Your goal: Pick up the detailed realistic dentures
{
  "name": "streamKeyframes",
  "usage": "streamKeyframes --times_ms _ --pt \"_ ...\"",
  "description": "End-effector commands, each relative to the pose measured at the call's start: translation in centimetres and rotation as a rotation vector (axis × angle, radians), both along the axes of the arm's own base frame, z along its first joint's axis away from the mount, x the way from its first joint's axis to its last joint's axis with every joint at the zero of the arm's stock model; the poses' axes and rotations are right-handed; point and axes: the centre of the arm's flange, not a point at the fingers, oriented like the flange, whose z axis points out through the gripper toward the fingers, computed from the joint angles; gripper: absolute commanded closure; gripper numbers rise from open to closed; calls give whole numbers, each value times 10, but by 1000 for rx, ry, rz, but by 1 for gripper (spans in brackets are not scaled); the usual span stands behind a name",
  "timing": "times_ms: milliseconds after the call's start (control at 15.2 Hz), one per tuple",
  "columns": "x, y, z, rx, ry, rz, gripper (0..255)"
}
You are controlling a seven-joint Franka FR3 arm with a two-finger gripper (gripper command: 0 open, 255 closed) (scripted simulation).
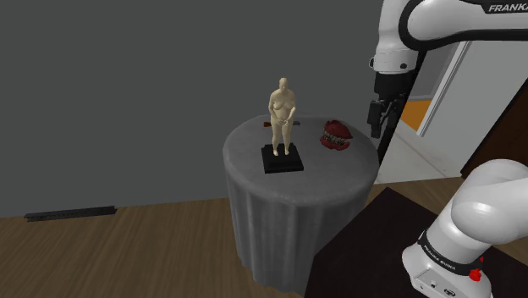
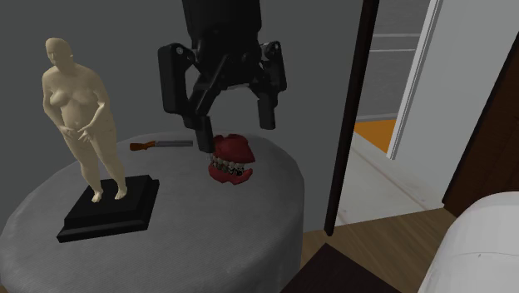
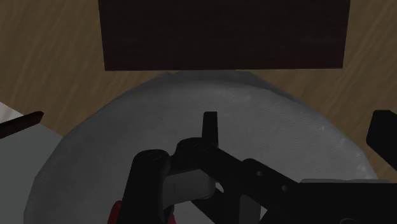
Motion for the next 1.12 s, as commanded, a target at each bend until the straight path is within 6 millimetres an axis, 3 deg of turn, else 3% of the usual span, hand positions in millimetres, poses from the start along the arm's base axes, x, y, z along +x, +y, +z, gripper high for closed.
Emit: streamKeyframes --times_ms 0,1056 --pt "0 0 0 0 0 0 0" --pt "106 -164 -92 207 -206 41 0"
